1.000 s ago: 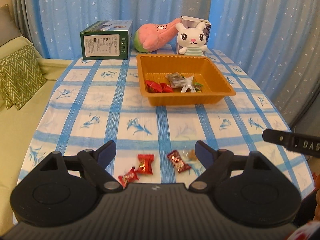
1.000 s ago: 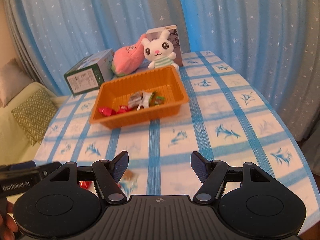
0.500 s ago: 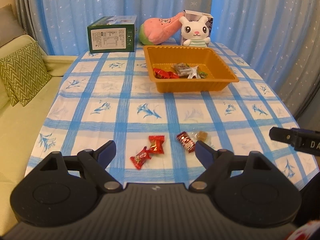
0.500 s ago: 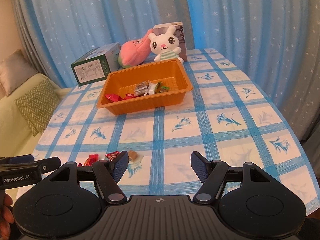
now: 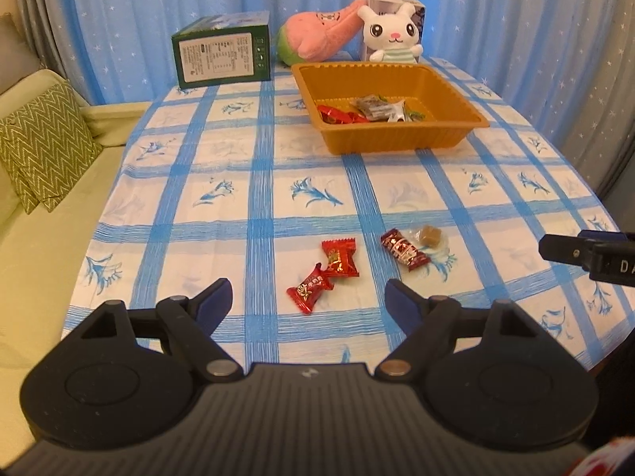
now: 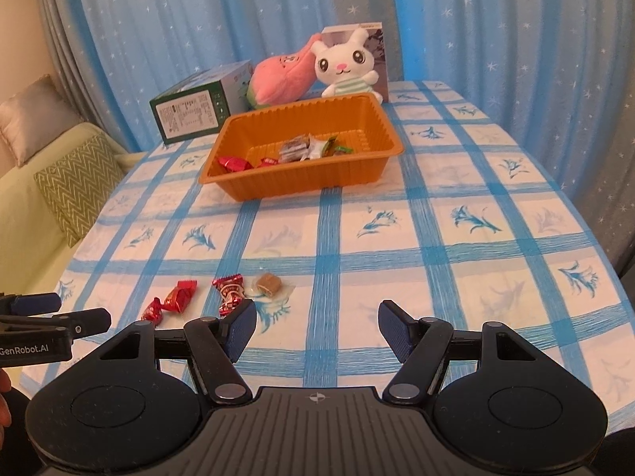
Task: Organize snacks
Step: 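Grasp a red candy packet with the left gripper while the right grasps the clear brown-candy packet, then carry both held candies over the orange tray, then lower both candies into the tray and open both grippers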
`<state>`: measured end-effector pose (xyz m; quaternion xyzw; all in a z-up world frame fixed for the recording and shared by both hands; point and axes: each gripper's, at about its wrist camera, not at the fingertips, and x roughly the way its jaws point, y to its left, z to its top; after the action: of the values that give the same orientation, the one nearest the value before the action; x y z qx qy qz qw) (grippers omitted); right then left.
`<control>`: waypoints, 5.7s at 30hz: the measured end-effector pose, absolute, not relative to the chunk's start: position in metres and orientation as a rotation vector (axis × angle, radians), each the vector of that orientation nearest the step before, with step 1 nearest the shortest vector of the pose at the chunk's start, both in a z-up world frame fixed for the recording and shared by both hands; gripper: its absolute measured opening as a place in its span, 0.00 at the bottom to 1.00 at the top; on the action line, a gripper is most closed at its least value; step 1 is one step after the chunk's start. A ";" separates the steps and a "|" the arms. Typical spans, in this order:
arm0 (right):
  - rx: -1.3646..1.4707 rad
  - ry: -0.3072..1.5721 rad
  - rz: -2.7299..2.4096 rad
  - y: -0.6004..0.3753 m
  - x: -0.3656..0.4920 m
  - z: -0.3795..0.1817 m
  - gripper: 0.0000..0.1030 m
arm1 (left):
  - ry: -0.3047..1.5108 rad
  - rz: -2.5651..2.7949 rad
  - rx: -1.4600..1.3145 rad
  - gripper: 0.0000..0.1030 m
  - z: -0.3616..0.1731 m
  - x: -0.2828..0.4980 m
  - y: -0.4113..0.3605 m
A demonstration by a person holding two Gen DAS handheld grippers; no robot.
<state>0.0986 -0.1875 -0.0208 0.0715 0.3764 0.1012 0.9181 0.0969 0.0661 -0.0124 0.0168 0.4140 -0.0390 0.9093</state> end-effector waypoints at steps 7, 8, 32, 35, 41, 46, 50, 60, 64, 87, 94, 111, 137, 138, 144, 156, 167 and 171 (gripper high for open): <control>0.135 0.798 0.230 -0.183 0.111 -0.038 0.66 | 0.905 -0.157 0.070 0.67 -0.032 0.120 0.068; 0.136 0.802 0.232 -0.182 0.113 -0.041 0.66 | 0.922 -0.182 0.082 0.64 -0.037 0.125 0.068; 0.140 0.863 0.223 -0.184 0.152 -0.072 0.66 | 0.992 -0.412 0.297 0.19 -0.085 0.174 0.072; 0.125 0.866 0.237 -0.181 0.155 -0.074 0.66 | 0.985 -0.400 0.280 0.13 -0.083 0.175 0.071; 0.080 0.864 0.303 -0.171 0.162 -0.078 0.66 | 0.964 -0.356 0.208 0.13 -0.073 0.177 0.071; 0.026 0.842 0.367 -0.158 0.172 -0.082 0.66 | 0.956 -0.340 0.182 0.13 -0.066 0.179 0.067; -0.047 0.821 0.411 -0.147 0.182 -0.086 0.59 | 0.943 -0.331 0.153 0.13 -0.061 0.179 0.064; -0.226 0.819 0.491 -0.122 0.203 -0.107 0.36 | 0.939 -0.337 0.124 0.13 -0.059 0.182 0.054; -0.243 0.806 0.513 -0.117 0.206 -0.109 0.34 | 0.941 -0.339 0.113 0.13 -0.060 0.183 0.052; -0.007 0.808 0.363 -0.161 0.176 -0.071 0.20 | 0.917 -0.307 0.020 0.13 -0.041 0.172 0.026; 0.015 0.790 0.346 -0.171 0.168 -0.056 0.20 | 0.898 -0.294 -0.002 0.13 -0.026 0.168 0.017; 0.036 0.744 0.325 -0.182 0.160 -0.031 0.20 | 0.860 -0.296 -0.001 0.13 -0.002 0.163 0.007; -0.021 0.699 0.287 -0.198 0.234 0.004 0.20 | 0.816 -0.312 0.013 0.13 0.023 0.233 -0.007; -0.023 0.699 0.287 -0.198 0.239 0.004 0.20 | 0.814 -0.312 0.013 0.13 0.024 0.236 -0.007; -0.028 0.702 0.292 -0.198 0.263 0.006 0.20 | 0.808 -0.306 0.006 0.13 0.028 0.261 -0.005; -0.024 0.694 0.292 -0.198 0.312 0.014 0.20 | 0.814 -0.274 0.007 0.13 0.029 0.318 0.002; -0.020 0.704 0.302 -0.194 0.346 0.012 0.20 | 0.822 -0.253 0.021 0.13 0.026 0.356 0.000; -0.020 0.711 0.304 -0.191 0.351 0.009 0.20 | 0.826 -0.251 0.024 0.13 0.023 0.363 -0.001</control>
<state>0.3512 -0.1911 0.0085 -0.0099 0.3466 0.1484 0.9262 0.3626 -0.0010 0.0228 0.0116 0.4002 -0.1214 0.9083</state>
